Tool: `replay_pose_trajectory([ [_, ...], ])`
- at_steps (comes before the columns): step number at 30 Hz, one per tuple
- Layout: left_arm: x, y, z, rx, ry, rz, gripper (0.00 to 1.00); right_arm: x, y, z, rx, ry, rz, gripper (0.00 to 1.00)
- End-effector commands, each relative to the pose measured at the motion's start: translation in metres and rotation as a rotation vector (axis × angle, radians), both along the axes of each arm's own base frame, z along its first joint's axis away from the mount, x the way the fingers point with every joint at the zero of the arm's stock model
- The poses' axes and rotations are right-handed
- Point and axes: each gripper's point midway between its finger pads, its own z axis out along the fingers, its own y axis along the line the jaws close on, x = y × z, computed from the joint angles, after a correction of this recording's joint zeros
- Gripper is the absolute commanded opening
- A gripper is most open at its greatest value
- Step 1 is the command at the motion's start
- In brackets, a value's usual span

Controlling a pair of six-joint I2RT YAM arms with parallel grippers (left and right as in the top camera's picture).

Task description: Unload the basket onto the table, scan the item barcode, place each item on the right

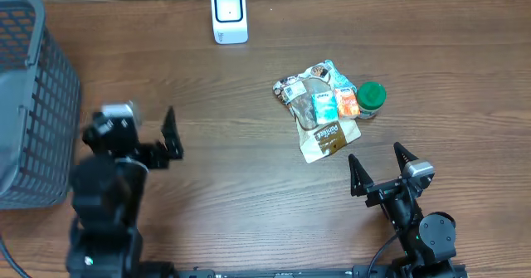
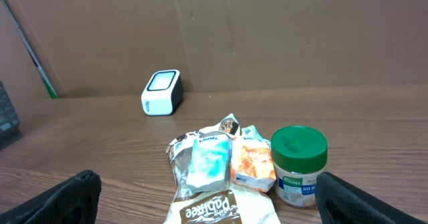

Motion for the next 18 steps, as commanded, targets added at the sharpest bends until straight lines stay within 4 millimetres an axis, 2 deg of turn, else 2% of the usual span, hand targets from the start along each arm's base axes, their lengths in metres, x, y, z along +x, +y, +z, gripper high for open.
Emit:
replay_pose_trajectory([
  [1, -0.013, -0.008, -0.046, 0.127, -0.037, -0.085, 1.0, 0.0, -0.001, -0.002, 0.0, -0.002, -0.005, 1.0],
  [6, -0.021, -0.007, -0.086, 0.128, -0.142, -0.075, 1.0, 0.0, -0.001, -0.002, -0.001, -0.003, -0.006, 1.0],
  [15, -0.032, -0.004, -0.131, 0.132, -0.189, -0.056, 1.0, 0.0, -0.001, -0.002, -0.001, -0.003, -0.005, 1.0],
  [18, -0.037, -0.002, -0.139, 0.134, -0.157, -0.045, 0.99, 0.0, -0.001, -0.002, -0.001, -0.003, -0.006, 1.0],
])
